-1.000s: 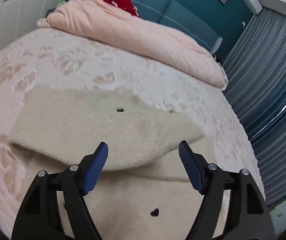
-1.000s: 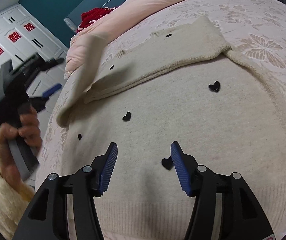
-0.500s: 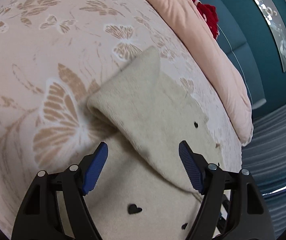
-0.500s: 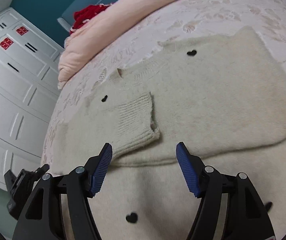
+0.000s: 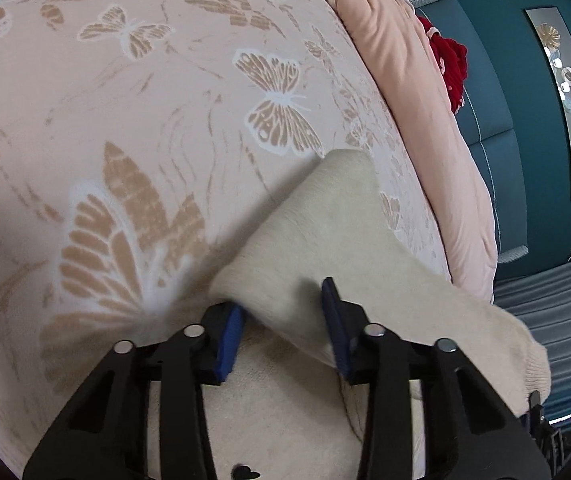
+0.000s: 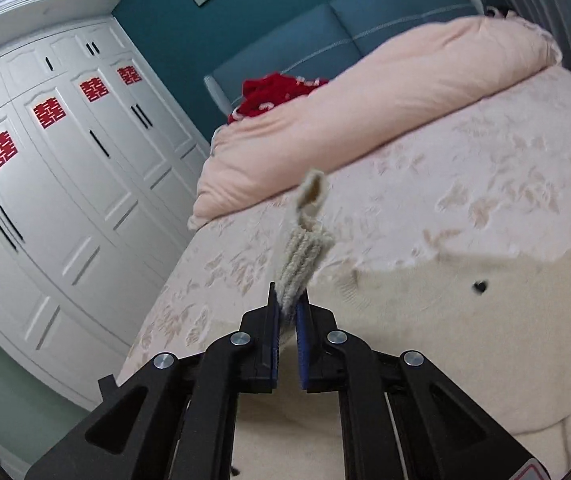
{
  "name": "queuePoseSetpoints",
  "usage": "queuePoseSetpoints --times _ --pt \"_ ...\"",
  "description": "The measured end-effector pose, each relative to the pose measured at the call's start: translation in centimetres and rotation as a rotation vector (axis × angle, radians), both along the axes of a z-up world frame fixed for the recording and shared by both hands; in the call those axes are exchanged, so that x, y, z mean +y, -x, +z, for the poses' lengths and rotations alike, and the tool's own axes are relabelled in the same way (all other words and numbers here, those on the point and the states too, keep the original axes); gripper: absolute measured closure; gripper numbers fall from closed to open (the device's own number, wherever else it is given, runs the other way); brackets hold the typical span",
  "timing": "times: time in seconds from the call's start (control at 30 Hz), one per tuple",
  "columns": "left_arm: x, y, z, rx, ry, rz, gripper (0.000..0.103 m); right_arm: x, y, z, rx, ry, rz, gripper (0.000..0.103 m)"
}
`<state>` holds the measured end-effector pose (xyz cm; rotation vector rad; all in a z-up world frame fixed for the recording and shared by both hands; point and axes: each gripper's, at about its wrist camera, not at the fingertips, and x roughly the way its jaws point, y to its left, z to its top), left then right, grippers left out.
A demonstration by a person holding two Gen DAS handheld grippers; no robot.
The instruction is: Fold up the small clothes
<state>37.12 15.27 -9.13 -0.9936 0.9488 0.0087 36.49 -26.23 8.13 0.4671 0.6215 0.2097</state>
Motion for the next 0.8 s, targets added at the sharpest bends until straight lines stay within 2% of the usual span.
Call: queuePoseSetpoints --times 0.07,0.1,0.2,0.23,0.3,0.37,0.4,0.43,0.47,0.5,0.63,0.7,0.73,0.77,0.8 --pt "-1.3 -0.3 0.0 -0.004 -0.031 -0.042 0.079 -2.9 0.3 -1.4 0.032 0.104 -0.087 0.096" --pt "-2.2 -0.4 0.0 -0.01 -0.074 -0.068 0.082 -4.5 -0.1 -3.4 0.095 0.127 -0.124 0.096" --pt "-4.2 -0.5 -0.2 0.0 -0.159 -0.116 0.086 -9.5 -0.8 -11.8 0.363 0.108 -0.215 0.096" --pt "-4.6 -0.4 -0.3 0.003 -0.169 -0.117 0.086 -10.4 -0.4 -13.1 0.382 0.075 -0.227 0.096" --pt "-5.1 -0.2 0.0 -0.015 -0.212 -0.121 0.086 -11.3 0.9 -13.1 0.325 -0.005 -0.231 0.097" --pt "-5.4 -0.2 -0.1 -0.02 -0.251 -0.14 0.086 -11.6 1.5 -12.6 0.274 -0.018 -0.229 0.097" --pt "-5.5 -0.3 -0.2 -0.021 -0.265 -0.143 0.086 -11.7 1.3 -13.2 0.279 0.011 -0.231 0.097" --pt "-5.5 -0.2 -0.3 -0.022 -0.276 -0.145 0.086 -11.8 0.6 -14.6 0.335 0.048 -0.226 0.096" --pt "-5.6 -0.2 -0.3 -0.024 -0.287 -0.145 0.086 -11.9 0.4 -16.2 0.403 0.054 -0.213 0.096" --pt "-5.7 -0.2 -0.3 -0.026 -0.299 -0.145 0.086 -12.1 0.5 -17.1 0.412 0.032 -0.209 0.097" --pt "-6.0 0.0 -0.3 -0.038 -0.342 -0.16 0.085 -12.7 2.5 -15.6 0.329 -0.079 -0.208 0.095" --pt "-6.1 0.0 -0.4 -0.047 -0.358 -0.168 0.085 -12.9 3.4 -15.2 0.348 0.008 -0.264 0.092" --pt "-6.1 0.1 -0.4 -0.053 -0.365 -0.172 0.085 -13.0 4.2 -14.6 0.34 0.068 -0.325 0.084" --pt "-6.2 0.2 -0.4 -0.058 -0.372 -0.175 0.085 -13.1 5.0 -13.9 0.318 0.107 -0.38 0.084" --pt "-6.3 0.2 -0.4 -0.063 -0.381 -0.178 0.085 -13.1 5.4 -13.2 0.289 0.103 -0.395 0.084"
